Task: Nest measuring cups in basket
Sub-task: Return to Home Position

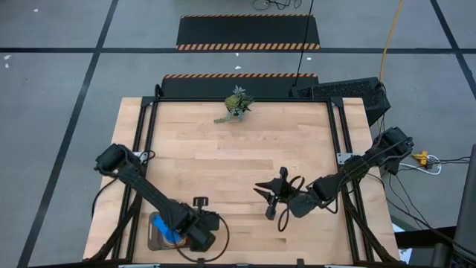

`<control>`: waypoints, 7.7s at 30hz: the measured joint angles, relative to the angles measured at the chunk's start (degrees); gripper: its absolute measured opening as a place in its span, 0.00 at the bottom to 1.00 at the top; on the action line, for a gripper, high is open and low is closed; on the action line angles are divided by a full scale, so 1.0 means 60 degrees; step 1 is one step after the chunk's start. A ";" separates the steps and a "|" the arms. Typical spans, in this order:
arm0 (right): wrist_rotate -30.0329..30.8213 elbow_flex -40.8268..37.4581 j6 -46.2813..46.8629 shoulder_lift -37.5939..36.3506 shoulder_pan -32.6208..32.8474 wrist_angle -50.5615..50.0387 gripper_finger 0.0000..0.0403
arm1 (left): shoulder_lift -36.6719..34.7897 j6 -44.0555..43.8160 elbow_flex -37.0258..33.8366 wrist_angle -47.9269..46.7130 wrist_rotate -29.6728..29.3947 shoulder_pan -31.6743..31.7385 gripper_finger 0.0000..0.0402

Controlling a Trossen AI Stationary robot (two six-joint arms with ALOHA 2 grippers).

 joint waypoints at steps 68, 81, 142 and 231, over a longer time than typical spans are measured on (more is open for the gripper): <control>-0.1722 -0.2253 -0.6268 -0.3319 0.0370 0.0416 0.00 | -0.8826 0.2749 -0.5219 0.2496 -0.8059 -0.0875 0.24; -0.2374 -0.6246 -0.6793 -0.7082 -0.0727 0.2379 0.00 | -1.1303 0.7254 -0.8893 0.8485 -0.3260 0.3165 0.24; -0.3162 -0.7883 -0.7017 -1.2551 -0.1271 -0.1042 0.00 | -1.6380 0.6429 -1.3096 0.9028 0.0206 0.5235 0.01; -0.7777 -0.7887 -0.6713 -1.4451 -0.4586 -0.1986 0.00 | -1.7915 0.7081 -1.3092 0.8147 0.0400 0.5253 0.01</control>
